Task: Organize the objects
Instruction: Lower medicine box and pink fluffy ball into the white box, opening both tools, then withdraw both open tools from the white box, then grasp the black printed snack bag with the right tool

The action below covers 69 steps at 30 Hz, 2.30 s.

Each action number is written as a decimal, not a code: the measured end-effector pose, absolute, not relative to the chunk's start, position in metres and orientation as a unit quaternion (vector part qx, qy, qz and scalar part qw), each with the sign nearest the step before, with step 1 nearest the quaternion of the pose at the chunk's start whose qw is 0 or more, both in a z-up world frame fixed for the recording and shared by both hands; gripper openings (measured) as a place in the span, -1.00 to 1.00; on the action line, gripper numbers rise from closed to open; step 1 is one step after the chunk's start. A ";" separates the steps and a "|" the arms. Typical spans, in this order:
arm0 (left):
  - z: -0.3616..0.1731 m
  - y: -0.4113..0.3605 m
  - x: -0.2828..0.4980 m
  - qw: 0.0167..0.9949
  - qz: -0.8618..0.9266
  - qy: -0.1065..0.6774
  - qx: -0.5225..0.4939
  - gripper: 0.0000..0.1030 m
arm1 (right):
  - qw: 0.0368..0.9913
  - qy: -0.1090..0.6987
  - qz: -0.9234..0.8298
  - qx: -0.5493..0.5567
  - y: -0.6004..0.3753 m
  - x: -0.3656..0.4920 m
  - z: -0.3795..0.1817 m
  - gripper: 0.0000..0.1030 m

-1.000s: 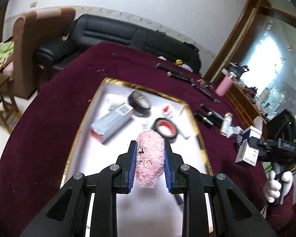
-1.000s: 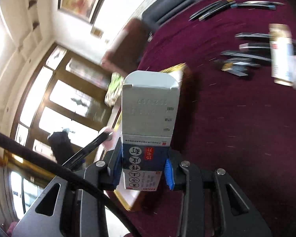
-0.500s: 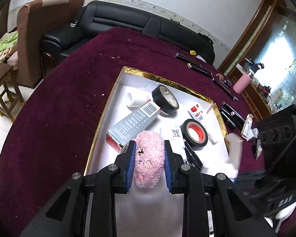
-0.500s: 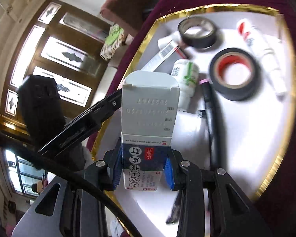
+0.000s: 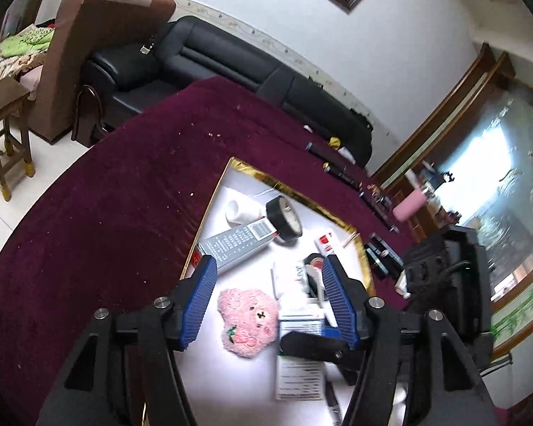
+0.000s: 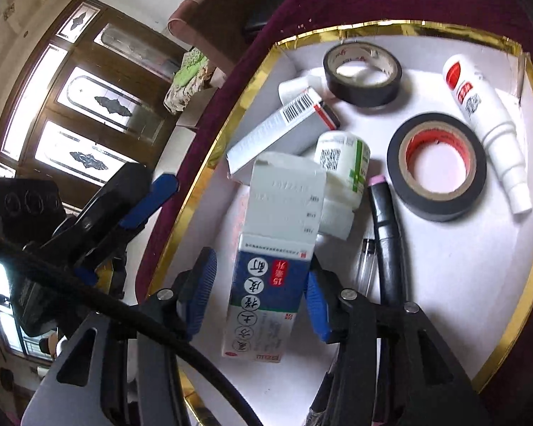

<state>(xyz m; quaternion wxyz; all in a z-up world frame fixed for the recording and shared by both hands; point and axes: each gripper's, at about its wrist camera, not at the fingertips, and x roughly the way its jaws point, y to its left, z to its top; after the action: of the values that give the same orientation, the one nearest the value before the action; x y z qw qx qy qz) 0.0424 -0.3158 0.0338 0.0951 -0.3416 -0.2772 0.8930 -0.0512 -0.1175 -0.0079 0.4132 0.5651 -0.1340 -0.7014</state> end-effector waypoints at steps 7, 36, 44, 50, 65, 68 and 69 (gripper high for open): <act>0.047 -0.316 0.064 0.114 0.895 -0.305 -0.305 0.22 | 0.409 -0.140 -0.752 0.497 -0.083 -0.035 0.034 -0.08; 0.074 -0.071 0.053 0.360 0.834 -0.200 -0.367 0.97 | 0.169 -0.346 -0.879 0.281 0.214 0.021 0.065 0.99; 0.033 -0.021 0.023 0.292 0.835 -0.123 -0.450 0.97 | 0.118 -0.327 -0.878 0.329 0.267 -0.005 0.041 0.98; 0.005 -0.008 0.023 0.256 0.830 -0.092 -0.487 0.97 | 0.083 -0.322 -0.877 0.347 0.290 -0.005 0.012 0.98; -0.002 0.003 0.029 0.234 0.854 -0.059 -0.460 0.96 | 0.053 -0.319 -0.847 0.421 0.281 -0.021 -0.005 0.62; -0.004 0.011 0.031 0.222 0.857 -0.033 -0.464 0.96 | 0.058 -0.307 -0.842 0.441 0.266 -0.034 -0.003 0.35; -0.004 0.012 0.031 0.220 0.857 -0.029 -0.465 0.96 | 0.062 -0.300 -0.841 0.446 0.260 -0.038 -0.003 0.22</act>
<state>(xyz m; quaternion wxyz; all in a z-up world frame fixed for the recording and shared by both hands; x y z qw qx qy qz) 0.0312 0.0120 -0.0041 0.2201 -0.4648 -0.0288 0.8571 -0.0385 0.2604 -0.0033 0.0619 0.4458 -0.2998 -0.8411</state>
